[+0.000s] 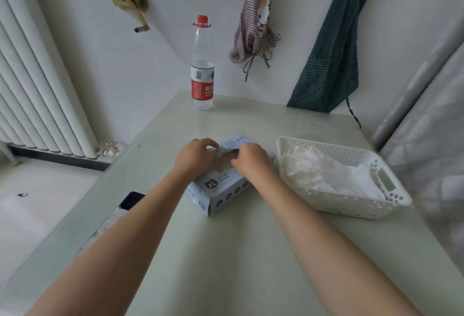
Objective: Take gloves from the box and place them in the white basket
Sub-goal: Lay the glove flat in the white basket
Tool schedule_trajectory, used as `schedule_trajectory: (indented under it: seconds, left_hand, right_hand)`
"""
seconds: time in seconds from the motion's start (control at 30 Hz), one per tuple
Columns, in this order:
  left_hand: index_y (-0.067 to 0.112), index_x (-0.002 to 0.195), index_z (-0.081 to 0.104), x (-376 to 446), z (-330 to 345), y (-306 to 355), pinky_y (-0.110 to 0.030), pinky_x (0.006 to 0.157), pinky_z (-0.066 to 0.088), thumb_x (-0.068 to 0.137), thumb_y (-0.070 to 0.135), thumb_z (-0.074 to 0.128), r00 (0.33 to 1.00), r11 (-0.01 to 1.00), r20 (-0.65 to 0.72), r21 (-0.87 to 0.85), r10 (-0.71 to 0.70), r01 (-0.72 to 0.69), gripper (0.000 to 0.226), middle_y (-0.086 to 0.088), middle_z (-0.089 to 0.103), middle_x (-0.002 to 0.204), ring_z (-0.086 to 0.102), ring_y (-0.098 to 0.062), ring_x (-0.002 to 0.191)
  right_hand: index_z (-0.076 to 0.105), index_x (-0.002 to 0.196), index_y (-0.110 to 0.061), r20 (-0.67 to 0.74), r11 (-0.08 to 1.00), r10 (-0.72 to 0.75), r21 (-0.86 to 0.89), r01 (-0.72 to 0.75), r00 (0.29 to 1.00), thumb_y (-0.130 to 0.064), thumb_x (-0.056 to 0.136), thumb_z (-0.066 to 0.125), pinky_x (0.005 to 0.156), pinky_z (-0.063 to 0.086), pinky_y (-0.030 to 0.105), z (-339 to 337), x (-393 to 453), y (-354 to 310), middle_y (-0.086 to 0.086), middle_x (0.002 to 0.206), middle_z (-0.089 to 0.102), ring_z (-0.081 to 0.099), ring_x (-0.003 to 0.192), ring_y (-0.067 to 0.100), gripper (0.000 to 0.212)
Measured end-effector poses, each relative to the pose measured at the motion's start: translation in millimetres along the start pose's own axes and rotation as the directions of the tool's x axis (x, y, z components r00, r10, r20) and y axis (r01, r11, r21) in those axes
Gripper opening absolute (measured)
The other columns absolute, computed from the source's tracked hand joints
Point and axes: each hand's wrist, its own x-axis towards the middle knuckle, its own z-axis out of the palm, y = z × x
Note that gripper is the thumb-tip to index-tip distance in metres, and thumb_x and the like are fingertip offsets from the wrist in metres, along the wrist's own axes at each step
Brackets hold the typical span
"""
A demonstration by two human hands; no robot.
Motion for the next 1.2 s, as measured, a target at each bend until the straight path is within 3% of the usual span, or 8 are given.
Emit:
schedule_trajectory:
  seconds: [0.1,0.17,0.33,0.43,0.67,0.87,1.13,1.2]
  left_hand:
    - [0.038,0.115,0.064,-5,8,0,-0.037,0.084,0.050,0.093,0.033,0.048,0.997,0.999,-0.083,0.050,0.012,-0.007,0.028,-0.002,0.059,0.114,0.059,-0.025,0.104]
    - [0.035,0.118,0.064,-7,11,-1,-0.037,0.085,0.049,0.094,0.031,0.045,0.992,0.998,-0.119,0.058,0.034,-0.027,0.031,-0.003,0.059,0.115,0.058,-0.027,0.106]
    - [0.028,0.118,0.065,-10,12,3,-0.035,0.096,0.032,0.091,0.037,0.047,0.968,0.962,-0.149,0.214,0.201,-0.167,0.034,0.000,0.054,0.120,0.046,-0.022,0.115]
    - [0.033,0.116,0.067,-15,12,12,-0.034,0.097,0.028,0.086,0.041,0.051,0.968,0.978,-0.145,0.073,0.204,-0.195,0.035,0.003,0.055,0.116,0.045,-0.019,0.116]
    - [0.035,0.122,0.056,-16,19,27,-0.033,0.094,0.026,0.081,0.055,0.061,0.986,0.990,-0.115,-0.065,0.117,-0.125,0.046,0.006,0.055,0.110,0.046,-0.017,0.112]
    - [0.042,0.117,0.064,-16,17,24,-0.029,0.091,0.020,0.083,0.058,0.064,0.988,0.987,-0.103,-0.094,0.119,-0.129,0.037,0.007,0.055,0.114,0.044,-0.016,0.115]
    - [0.028,0.104,0.073,-12,15,18,-0.042,0.095,0.043,0.084,0.043,0.068,0.993,0.961,-0.101,-0.260,0.068,-0.093,0.025,0.006,0.064,0.108,0.055,-0.018,0.106]
    - [0.025,0.092,0.076,-14,12,20,-0.037,0.088,0.049,0.087,0.035,0.067,0.992,0.937,-0.120,-0.343,0.028,-0.068,0.014,0.007,0.068,0.097,0.061,-0.015,0.095]
  right_hand:
    - [0.061,0.088,-0.011,-0.013,0.998,0.043,-0.046,-0.043,0.999,-0.015,0.089,0.057,0.072,0.036,0.028,-1,-2,0,0.010,0.096,0.063,0.059,0.103,0.030,0.006]
    - [0.062,0.111,-0.010,-0.055,0.993,0.074,-0.084,-0.078,0.996,-0.009,0.091,0.052,0.077,0.039,0.029,1,-2,-1,0.009,0.111,0.065,0.058,0.111,0.029,0.022]
    - [0.066,0.092,-0.010,-0.170,0.998,0.043,0.050,-0.035,0.984,-0.015,0.095,0.053,0.068,0.045,0.031,7,-10,0,0.005,0.098,0.064,0.061,0.092,0.025,0.014]
    - [0.066,0.079,-0.014,-0.232,0.961,0.060,0.276,0.007,0.971,-0.020,0.093,0.056,0.068,0.039,0.027,-7,-10,-2,0.001,0.091,0.061,0.054,0.079,0.018,0.018]
    - [0.063,0.070,-0.018,0.087,0.418,0.171,0.895,-0.152,0.982,-0.014,0.084,0.061,0.069,0.047,0.032,-24,-7,-9,0.000,0.071,0.061,0.056,0.072,0.018,0.015]
    - [0.059,0.069,-0.006,0.222,-0.285,0.027,0.936,-0.206,0.975,-0.006,0.087,0.048,0.066,0.040,0.027,-19,-21,2,0.009,0.071,0.058,0.054,0.068,0.021,0.022]
    - [0.061,0.100,-0.010,0.070,-0.393,0.107,0.919,-0.023,0.992,-0.011,0.099,0.052,0.084,0.054,0.033,-25,-19,21,0.012,0.098,0.070,0.069,0.090,0.025,0.009]
    - [0.064,0.112,-0.011,0.084,-0.297,0.120,0.954,-0.045,0.989,-0.007,0.098,0.051,0.077,0.054,0.029,-20,-18,22,0.011,0.103,0.071,0.068,0.090,0.021,0.019]
